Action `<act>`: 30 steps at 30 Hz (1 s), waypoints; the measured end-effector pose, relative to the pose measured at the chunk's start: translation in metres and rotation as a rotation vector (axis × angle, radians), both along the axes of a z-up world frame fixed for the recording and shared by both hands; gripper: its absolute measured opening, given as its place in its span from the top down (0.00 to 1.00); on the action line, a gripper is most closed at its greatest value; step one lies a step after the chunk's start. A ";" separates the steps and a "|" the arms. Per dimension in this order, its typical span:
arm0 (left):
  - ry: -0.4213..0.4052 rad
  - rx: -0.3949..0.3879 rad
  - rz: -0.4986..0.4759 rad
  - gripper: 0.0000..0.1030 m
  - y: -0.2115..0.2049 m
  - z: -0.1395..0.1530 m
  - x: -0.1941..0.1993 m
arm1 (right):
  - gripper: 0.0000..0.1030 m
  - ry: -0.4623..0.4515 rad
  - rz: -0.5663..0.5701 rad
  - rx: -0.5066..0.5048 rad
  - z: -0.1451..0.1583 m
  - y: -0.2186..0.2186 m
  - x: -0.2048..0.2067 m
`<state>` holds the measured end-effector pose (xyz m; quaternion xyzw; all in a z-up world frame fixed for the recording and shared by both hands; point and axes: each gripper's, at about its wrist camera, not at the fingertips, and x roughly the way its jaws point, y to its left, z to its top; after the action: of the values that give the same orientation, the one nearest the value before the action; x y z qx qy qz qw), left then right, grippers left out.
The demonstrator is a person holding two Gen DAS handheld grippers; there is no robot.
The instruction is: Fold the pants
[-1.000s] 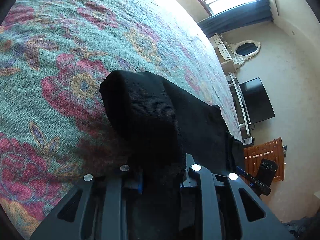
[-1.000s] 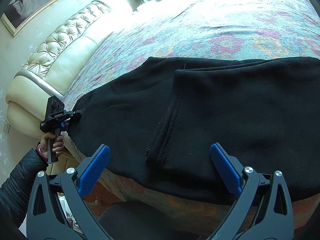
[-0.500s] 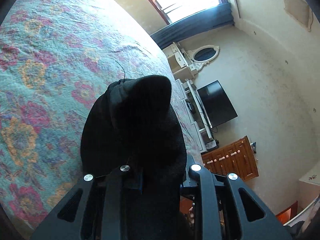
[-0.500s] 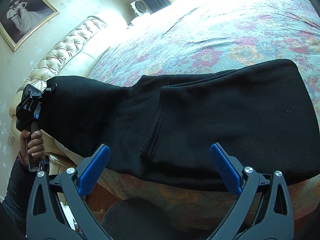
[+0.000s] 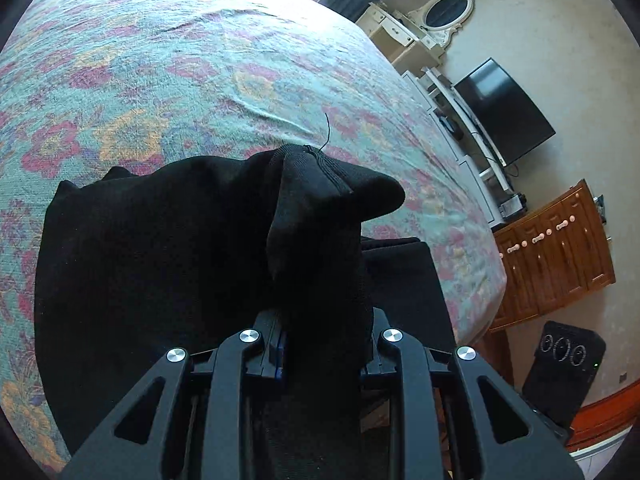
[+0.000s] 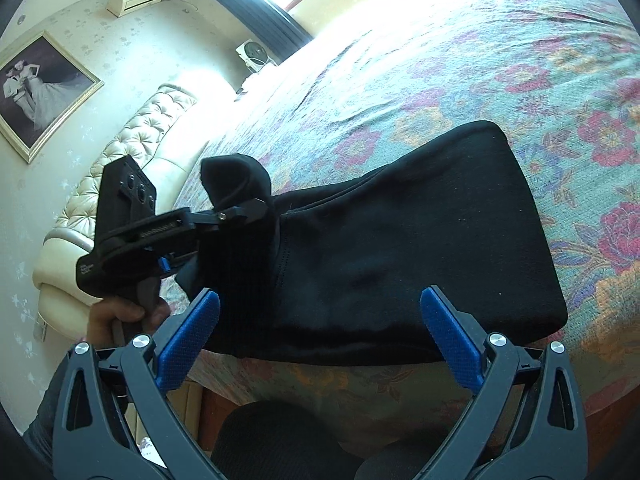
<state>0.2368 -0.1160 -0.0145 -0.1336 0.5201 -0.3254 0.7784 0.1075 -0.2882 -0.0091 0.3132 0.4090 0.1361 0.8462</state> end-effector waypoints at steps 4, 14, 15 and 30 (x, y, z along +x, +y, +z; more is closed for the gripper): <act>-0.005 0.054 0.009 0.65 -0.024 -0.014 -0.004 | 0.02 -0.016 -0.017 0.032 0.002 -0.010 -0.003; -0.148 0.114 0.022 0.24 -0.027 0.022 -0.033 | 0.02 -0.036 -0.021 0.136 0.003 -0.029 -0.003; -0.190 0.153 0.040 0.23 -0.019 0.027 -0.039 | 0.02 -0.036 -0.015 0.157 0.003 -0.029 0.000; -0.206 0.231 0.365 0.16 0.136 -0.007 -0.055 | 0.02 0.192 0.115 0.217 -0.048 0.015 0.080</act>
<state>0.1817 0.0199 -0.0217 -0.1015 0.4391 -0.1297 0.8832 0.1872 -0.2728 -0.0573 0.3904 0.4880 0.1971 0.7554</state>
